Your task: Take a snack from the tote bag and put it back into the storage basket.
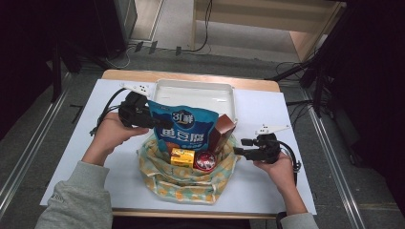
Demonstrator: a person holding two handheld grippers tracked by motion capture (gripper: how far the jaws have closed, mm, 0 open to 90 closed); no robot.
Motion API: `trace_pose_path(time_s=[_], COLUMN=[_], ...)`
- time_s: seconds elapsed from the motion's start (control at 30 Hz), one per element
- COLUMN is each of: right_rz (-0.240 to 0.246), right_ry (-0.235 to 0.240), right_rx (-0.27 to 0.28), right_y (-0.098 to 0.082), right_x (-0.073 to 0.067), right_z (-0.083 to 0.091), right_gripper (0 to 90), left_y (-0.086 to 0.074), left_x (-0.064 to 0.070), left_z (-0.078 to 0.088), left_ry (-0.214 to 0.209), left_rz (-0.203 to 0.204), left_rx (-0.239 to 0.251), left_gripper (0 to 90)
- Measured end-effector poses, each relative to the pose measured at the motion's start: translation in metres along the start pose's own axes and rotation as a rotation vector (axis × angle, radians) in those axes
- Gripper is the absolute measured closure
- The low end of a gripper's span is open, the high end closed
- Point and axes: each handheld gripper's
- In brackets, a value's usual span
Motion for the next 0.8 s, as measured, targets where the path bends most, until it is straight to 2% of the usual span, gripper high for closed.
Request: trace_pose_path(time_s=[0.07, 0.4, 0.5, 0.57, 0.6, 0.7, 0.8], right_rz=[0.002, 0.001, 0.002, 0.001, 0.001, 0.003, 0.003], right_ry=[0.002, 0.0, 0.0, -0.001, -0.001, -0.005, -0.004], right_rx=[0.0, -0.005, -0.003, -0.004, -0.004, -0.007, -0.007], right_y=[-0.0001, -0.0001, -0.0001, -0.0001, -0.0001, -0.0001, 0.0], right_x=[-0.0001, -0.0002, 0.0001, 0.0001, 0.0001, 0.0002, 0.0001], right_z=[-0.0003, -0.0007, -0.0005, -0.0005, -0.0005, -0.0009, -0.0008], right_gripper=[44.7, 44.6, 44.6, 44.5, 44.5, 44.5, 44.4], left_y=[-0.0008, -0.0026, -0.0023, -0.0019, -0.0015, 0.0, 0.001], left_x=[-0.0003, -0.0009, -0.001, -0.0009, -0.0011, 0.0006, 0.0013], left_z=[0.0007, 0.0015, 0.0025, 0.0029, 0.0034, 0.0047, 0.0052], left_ry=[-0.006, -0.02, -0.018, -0.008, -0.007, 0.018, 0.015], left_rz=[-0.005, -0.03, -0.006, -0.011, 0.0, 0.027, 0.027], left_rx=[-0.002, -0.011, -0.002, 0.0, 0.001, 0.034, 0.042], left_gripper=[72.1, 84.0, 87.5, 87.8, 87.8, 88.6, 88.9])
Point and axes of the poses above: each handheld gripper's, and its own axes: z roughly backward along the jaws, y roughly out of its top, x roughly to its right, and after that the axes turned 1 degree about y, right-handed
